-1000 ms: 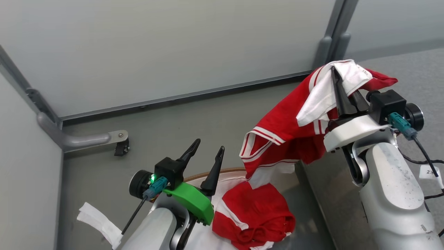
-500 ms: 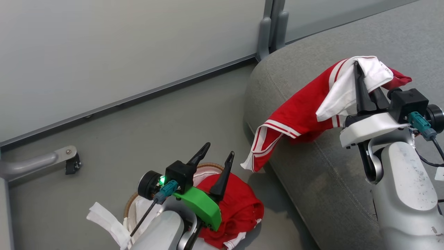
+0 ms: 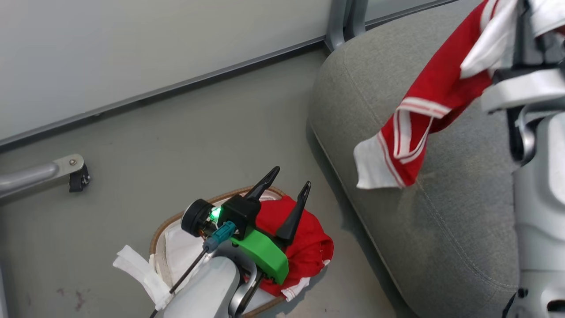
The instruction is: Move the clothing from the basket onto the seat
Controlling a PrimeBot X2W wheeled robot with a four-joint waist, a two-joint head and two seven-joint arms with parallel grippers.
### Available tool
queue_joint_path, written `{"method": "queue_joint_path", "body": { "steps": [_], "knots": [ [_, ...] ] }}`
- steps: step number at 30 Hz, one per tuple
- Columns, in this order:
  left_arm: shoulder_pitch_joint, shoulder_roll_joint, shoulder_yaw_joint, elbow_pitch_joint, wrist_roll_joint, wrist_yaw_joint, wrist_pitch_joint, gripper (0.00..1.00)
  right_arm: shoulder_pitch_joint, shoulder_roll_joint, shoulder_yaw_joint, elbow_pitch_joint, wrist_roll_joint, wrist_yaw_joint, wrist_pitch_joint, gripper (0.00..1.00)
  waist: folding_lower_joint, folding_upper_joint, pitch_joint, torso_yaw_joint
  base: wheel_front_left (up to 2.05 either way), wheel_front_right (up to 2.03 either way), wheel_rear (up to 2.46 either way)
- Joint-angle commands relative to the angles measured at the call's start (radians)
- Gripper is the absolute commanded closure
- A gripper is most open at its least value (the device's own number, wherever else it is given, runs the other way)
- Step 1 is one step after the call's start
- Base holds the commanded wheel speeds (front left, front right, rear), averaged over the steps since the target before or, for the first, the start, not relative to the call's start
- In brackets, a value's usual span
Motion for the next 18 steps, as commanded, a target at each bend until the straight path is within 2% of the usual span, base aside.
{"method": "queue_joint_path", "body": {
  "steps": [1,10,18],
  "knots": [
    [-0.020,0.013,0.002,-0.010,0.006,-0.003,-0.003,0.00,-0.042,-0.018,-0.016,-0.009,-0.009,-0.001,-0.005,1.00,0.0000,-0.0001,0.056,0.038,0.00,0.00,0.00],
    [-0.085,0.047,-0.024,-0.060,0.050,-0.003,-0.002,0.00,-0.282,-0.104,-0.131,-0.001,-0.077,-0.001,-0.005,1.00,0.0000,-0.0001,0.208,0.094,0.00,0.00,0.00],
    [-0.167,0.075,-0.014,-0.084,0.078,-0.003,-0.002,0.00,-0.398,-0.170,-0.255,0.063,-0.111,-0.001,-0.005,1.00,0.0000,-0.0001,0.387,0.129,0.00,0.00,0.00]
  ]
}}
